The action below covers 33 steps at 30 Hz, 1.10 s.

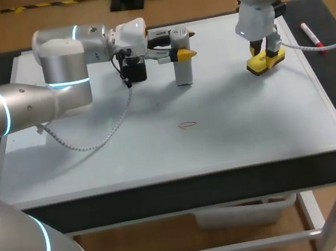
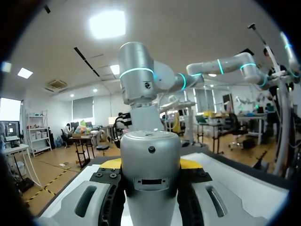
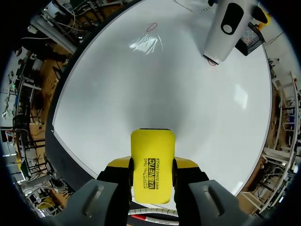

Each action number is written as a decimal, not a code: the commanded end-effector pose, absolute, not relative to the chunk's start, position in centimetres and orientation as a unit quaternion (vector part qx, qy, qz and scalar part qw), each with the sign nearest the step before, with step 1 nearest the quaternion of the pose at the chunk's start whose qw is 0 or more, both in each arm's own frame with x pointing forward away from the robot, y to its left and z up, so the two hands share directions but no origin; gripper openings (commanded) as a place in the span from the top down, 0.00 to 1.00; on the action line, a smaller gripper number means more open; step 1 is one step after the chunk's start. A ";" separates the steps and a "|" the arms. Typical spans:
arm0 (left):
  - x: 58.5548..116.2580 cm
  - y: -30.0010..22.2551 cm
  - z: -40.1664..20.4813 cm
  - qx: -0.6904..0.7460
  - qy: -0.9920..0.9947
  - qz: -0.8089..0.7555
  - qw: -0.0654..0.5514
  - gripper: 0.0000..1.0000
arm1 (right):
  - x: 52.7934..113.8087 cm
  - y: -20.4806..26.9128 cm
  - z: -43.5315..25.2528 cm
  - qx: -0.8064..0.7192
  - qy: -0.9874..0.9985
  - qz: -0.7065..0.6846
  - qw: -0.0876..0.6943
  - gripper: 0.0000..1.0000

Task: Pick up the inspection probe, press it on each red-marked spot on the whiteboard one by one, put down the probe, pick up the eraser, and wipe off all the red marks.

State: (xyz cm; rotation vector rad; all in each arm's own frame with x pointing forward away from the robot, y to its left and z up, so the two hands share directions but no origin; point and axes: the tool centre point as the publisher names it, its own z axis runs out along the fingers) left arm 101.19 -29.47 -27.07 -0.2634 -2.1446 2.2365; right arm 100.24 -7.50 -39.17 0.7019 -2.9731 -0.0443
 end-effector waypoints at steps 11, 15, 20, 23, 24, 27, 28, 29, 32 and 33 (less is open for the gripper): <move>101.8 -29.8 -27.5 -0.087 -0.689 0.719 0.020 1.00 | 100.4 -7.5 -39.1 0.230 -0.972 -0.013 0.045 1.00; 101.9 -29.7 -27.7 -0.086 -0.690 0.719 0.022 1.00 | 100.4 -7.5 -39.1 0.230 -0.972 -0.013 0.045 1.00; 101.9 -29.7 -27.8 -0.085 -0.691 0.717 0.024 1.00 | 100.4 -7.5 -39.1 0.230 -0.972 -0.013 0.045 1.00; 101.9 -29.7 -27.8 -0.086 -0.691 0.717 0.024 1.00 | 100.4 -7.5 -39.1 0.230 -0.972 -0.013 0.045 1.00; 101.9 -29.7 -27.8 -0.086 -0.691 0.717 0.024 1.00 | 100.4 -7.5 -39.1 0.230 -0.972 -0.013 0.045 1.00; 101.9 -29.7 -27.8 -0.085 -0.691 0.717 0.024 1.00 | 100.4 -7.5 -39.1 0.230 -0.972 -0.013 0.045 1.00; 101.9 -29.7 -27.8 -0.086 -0.691 0.717 0.025 1.00 | 100.4 -7.5 -39.1 0.230 -0.972 -0.013 0.045 1.00; 101.9 -29.6 -27.8 -0.087 -0.692 0.716 0.025 1.00 | 100.4 -7.5 -39.1 0.230 -0.972 -0.013 0.045 1.00; 101.9 -29.6 -27.9 -0.087 -0.692 0.716 0.025 1.00 | 100.4 -7.5 -39.1 0.230 -0.972 -0.013 0.045 1.00; 101.9 -29.6 -27.9 -0.087 -0.692 0.716 0.026 1.00 | 100.4 -7.5 -39.1 0.230 -0.972 -0.013 0.045 1.00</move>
